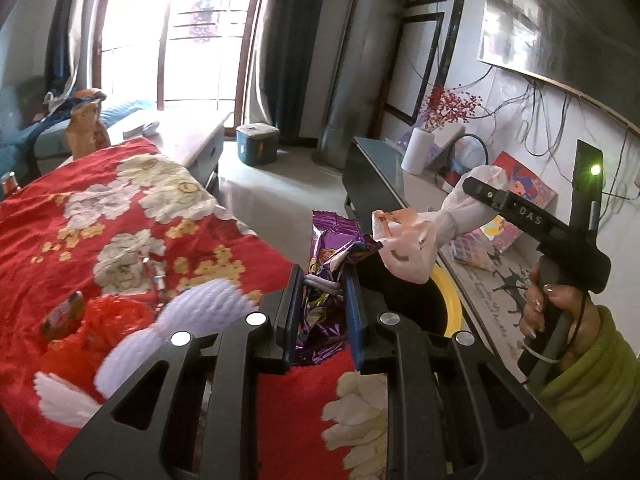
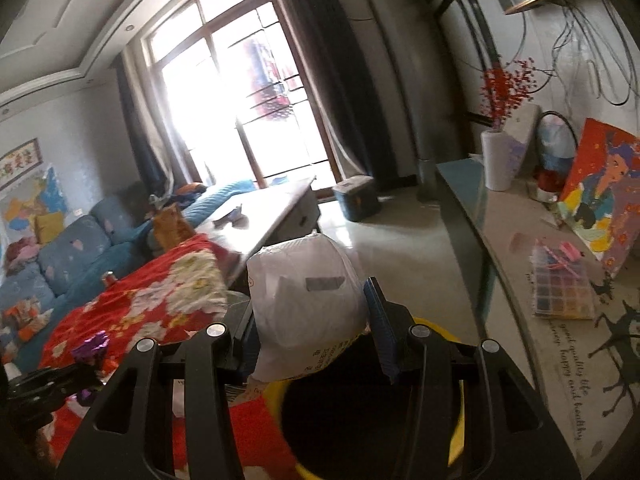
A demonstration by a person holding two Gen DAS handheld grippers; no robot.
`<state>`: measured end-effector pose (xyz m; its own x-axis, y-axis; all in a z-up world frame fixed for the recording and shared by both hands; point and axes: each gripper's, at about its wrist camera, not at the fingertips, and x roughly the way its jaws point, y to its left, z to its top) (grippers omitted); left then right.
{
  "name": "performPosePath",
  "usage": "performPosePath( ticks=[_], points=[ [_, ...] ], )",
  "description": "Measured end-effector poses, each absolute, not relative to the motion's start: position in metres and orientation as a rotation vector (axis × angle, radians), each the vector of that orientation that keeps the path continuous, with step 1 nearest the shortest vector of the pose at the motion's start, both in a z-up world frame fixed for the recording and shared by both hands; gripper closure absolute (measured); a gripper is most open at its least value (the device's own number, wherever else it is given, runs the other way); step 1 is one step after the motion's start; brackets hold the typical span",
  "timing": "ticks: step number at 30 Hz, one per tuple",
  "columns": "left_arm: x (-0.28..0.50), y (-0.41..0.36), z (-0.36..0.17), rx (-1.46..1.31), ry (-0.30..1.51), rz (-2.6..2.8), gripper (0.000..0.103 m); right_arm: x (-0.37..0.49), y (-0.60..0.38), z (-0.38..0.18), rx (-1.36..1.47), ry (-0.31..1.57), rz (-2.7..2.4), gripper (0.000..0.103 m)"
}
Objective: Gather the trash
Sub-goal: 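Carry the white bag with the right tool while the left tool carries the wrapper to the yellow-rimmed bin, then open the right tool over the bin while the left tool releases the wrapper into it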
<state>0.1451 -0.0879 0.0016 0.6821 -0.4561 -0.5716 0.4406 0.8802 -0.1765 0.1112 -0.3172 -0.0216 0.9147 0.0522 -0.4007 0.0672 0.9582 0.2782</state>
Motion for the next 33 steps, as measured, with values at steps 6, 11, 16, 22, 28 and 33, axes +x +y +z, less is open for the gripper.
performPosePath(
  ticks=[6,11,16,22,28,33],
  points=[
    [0.149,-0.115,-0.006,-0.017,0.657,-0.542,0.088,0.117,-0.339,-0.031,0.287,0.429,-0.072,0.058],
    [0.155,-0.139,-0.018,-0.019,0.686,-0.579,0.088,0.123,-0.353,-0.045,0.28,0.466,-0.122,0.058],
    [0.161,-0.158,-0.029,-0.002,0.712,-0.604,0.088,0.128,-0.366,-0.062,0.279,0.499,-0.159,0.058],
    [0.175,-0.18,-0.043,0.031,0.74,-0.611,0.088,0.134,-0.378,-0.081,0.275,0.542,-0.191,0.058],
    [0.193,-0.201,-0.058,0.063,0.775,-0.607,0.088,0.14,-0.385,-0.096,0.284,0.585,-0.197,0.058],
    [0.206,-0.214,-0.07,0.084,0.796,-0.61,0.087,0.144,-0.39,-0.102,0.332,0.611,-0.167,0.054]
  ],
)
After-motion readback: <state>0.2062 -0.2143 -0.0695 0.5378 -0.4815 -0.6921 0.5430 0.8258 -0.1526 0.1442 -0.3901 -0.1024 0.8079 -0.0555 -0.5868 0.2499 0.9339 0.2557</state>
